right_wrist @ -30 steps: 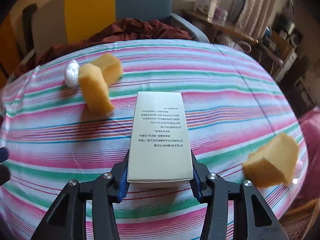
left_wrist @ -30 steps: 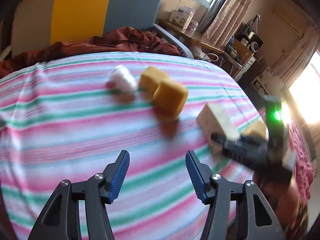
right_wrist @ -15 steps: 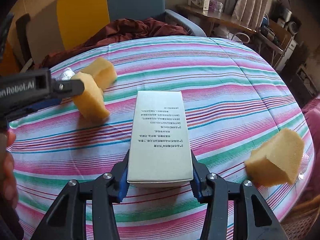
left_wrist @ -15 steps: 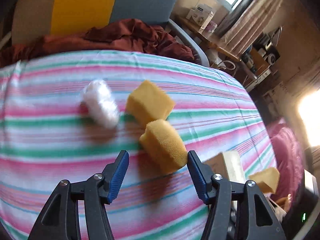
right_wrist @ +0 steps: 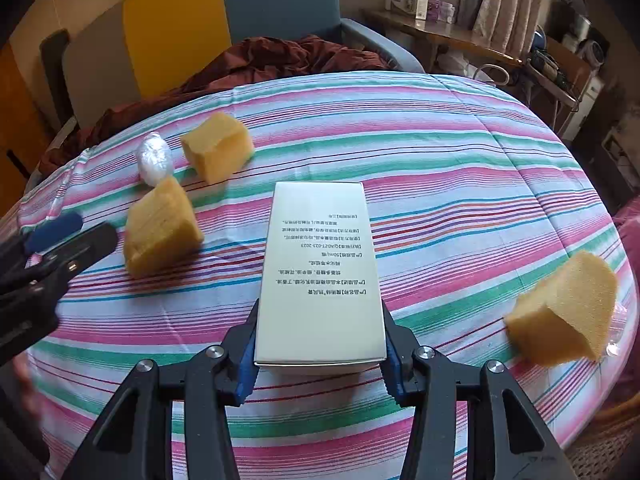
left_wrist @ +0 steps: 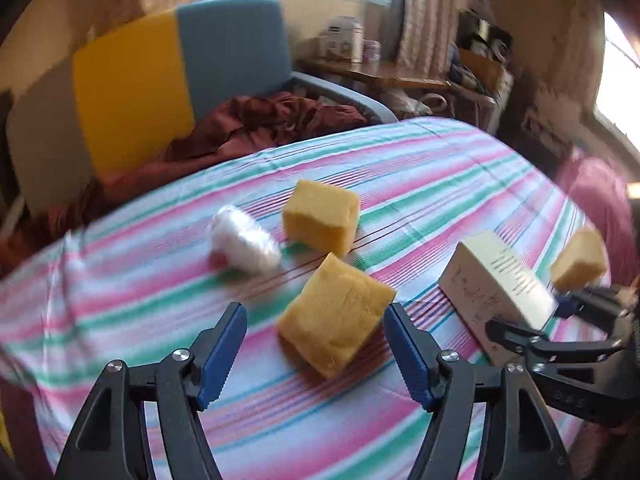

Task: Organize objects
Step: 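Grasp a yellow sponge with the left tool while the right tool holds the box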

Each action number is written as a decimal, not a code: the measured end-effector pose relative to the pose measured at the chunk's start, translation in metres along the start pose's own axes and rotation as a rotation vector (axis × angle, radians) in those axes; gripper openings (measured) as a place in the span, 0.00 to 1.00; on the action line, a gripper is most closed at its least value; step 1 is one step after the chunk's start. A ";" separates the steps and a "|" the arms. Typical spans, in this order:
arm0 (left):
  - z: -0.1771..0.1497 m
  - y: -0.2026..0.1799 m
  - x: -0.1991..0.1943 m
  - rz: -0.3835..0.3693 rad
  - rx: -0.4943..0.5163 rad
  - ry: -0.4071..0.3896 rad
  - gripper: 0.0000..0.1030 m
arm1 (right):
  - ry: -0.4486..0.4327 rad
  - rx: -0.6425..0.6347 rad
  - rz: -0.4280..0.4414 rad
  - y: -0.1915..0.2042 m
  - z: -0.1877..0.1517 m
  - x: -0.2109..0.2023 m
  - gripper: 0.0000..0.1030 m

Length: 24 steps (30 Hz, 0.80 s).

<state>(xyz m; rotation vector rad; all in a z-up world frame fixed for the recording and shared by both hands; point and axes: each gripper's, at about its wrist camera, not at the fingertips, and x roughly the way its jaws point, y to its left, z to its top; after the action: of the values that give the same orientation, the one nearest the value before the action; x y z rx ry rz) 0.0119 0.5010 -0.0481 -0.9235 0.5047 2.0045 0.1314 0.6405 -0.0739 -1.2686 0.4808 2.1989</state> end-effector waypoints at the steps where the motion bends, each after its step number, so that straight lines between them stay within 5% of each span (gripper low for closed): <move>1: 0.003 -0.004 0.006 -0.006 0.038 0.002 0.70 | -0.002 -0.004 0.002 0.001 0.000 -0.001 0.49; 8: -0.008 -0.012 0.033 -0.067 0.080 0.033 0.70 | 0.007 -0.016 0.006 0.000 0.001 0.001 0.49; 12: -0.021 -0.010 0.027 -0.035 0.082 -0.031 0.56 | 0.005 -0.026 0.002 0.003 0.001 0.002 0.49; 24: -0.061 0.000 -0.021 -0.004 0.045 -0.136 0.46 | -0.063 -0.107 -0.022 0.023 -0.004 -0.009 0.49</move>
<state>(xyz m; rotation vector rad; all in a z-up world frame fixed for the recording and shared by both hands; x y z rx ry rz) 0.0453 0.4508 -0.0720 -0.7537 0.4693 2.0276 0.1236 0.6179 -0.0671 -1.2490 0.3273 2.2650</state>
